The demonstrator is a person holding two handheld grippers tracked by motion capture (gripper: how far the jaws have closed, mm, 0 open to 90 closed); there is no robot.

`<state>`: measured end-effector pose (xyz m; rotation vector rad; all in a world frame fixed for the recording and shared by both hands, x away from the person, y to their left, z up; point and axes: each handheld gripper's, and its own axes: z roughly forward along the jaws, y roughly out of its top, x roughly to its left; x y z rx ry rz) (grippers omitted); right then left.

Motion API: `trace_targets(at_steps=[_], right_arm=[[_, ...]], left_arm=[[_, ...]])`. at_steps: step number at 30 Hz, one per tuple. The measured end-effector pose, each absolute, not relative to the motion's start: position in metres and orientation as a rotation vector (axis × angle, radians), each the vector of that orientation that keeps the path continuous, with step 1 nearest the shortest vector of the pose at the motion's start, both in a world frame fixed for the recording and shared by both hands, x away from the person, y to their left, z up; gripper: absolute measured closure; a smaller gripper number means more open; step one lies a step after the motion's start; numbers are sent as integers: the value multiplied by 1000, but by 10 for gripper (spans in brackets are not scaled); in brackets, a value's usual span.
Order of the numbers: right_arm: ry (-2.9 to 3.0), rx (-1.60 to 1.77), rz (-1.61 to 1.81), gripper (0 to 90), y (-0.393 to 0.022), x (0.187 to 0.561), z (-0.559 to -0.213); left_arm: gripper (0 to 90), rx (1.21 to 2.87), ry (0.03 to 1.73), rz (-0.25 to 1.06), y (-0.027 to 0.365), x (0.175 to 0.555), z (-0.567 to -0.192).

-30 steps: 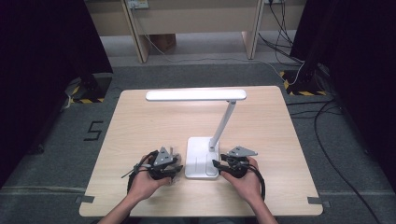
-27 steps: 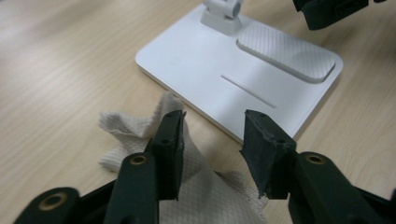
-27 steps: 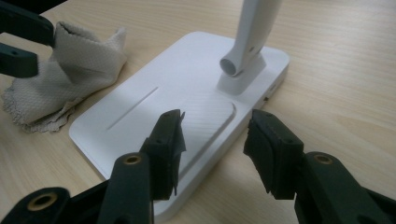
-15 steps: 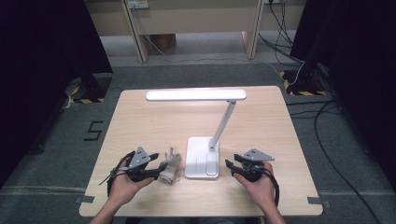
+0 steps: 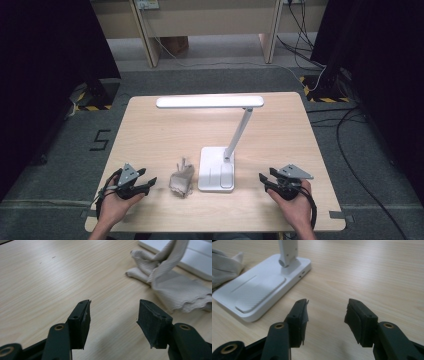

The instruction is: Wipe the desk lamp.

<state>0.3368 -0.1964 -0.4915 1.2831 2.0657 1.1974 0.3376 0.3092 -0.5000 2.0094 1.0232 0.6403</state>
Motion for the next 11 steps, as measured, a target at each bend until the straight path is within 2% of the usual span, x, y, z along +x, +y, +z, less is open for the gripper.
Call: trace_targets(at_steps=[11], right_arm=[[1927,1366,1186,456,-215,334,-506]], left_arm=[[404,1971,1038,657,313,340,-515]])
